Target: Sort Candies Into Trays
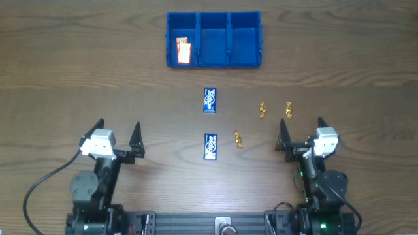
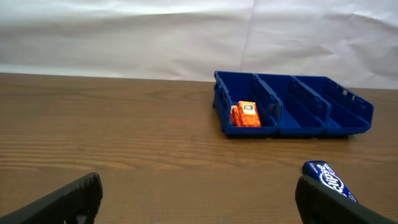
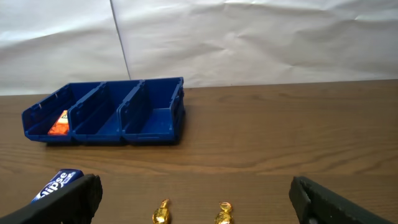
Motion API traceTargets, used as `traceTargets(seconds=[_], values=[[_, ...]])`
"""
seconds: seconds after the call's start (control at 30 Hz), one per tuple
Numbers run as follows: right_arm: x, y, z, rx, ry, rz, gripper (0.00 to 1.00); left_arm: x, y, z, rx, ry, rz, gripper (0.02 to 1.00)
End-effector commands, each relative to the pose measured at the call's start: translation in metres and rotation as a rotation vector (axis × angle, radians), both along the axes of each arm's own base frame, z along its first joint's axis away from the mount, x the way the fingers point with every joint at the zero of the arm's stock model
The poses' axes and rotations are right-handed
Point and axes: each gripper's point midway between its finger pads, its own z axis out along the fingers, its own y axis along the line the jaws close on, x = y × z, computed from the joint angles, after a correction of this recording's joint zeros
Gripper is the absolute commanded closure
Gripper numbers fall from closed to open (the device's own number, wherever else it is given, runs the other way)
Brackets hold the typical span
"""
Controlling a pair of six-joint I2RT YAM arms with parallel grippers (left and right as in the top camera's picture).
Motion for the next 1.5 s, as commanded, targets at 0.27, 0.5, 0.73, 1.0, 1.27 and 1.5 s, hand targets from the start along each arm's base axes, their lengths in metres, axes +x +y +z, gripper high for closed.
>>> traceTargets(seconds=[0.27,0.5,0.73,1.0,1.27,1.5], values=[[-0.001,0.002,0.017,-0.010,-0.048,0.011,0.003,-0.001,-0.003,-0.015,0.005,0.043,-0.020,0.020],[-0.008,0.026,0.089,0.056,-0.076,0.150,0.003,-0.001,-0.003,-0.015,0.005,0.043,-0.020,0.020],[0.012,0.049,0.131,0.095,0.285,0.267,0.003,-0.001,-0.003,-0.015,0.005,0.043,-0.020,0.020],[0.022,0.097,0.133,0.222,0.748,0.464,0.003,-0.001,-0.003,-0.015,0.005,0.043,-0.020,0.020],[0.015,0.182,0.083,0.160,1.120,0.659,0.003,-0.001,-0.003,-0.015,0.005,0.043,-0.020,0.020],[-0.003,0.223,0.004,0.034,1.405,0.533,0.003,-0.001,-0.003,-0.015,0.005,0.043,-0.020,0.020]])
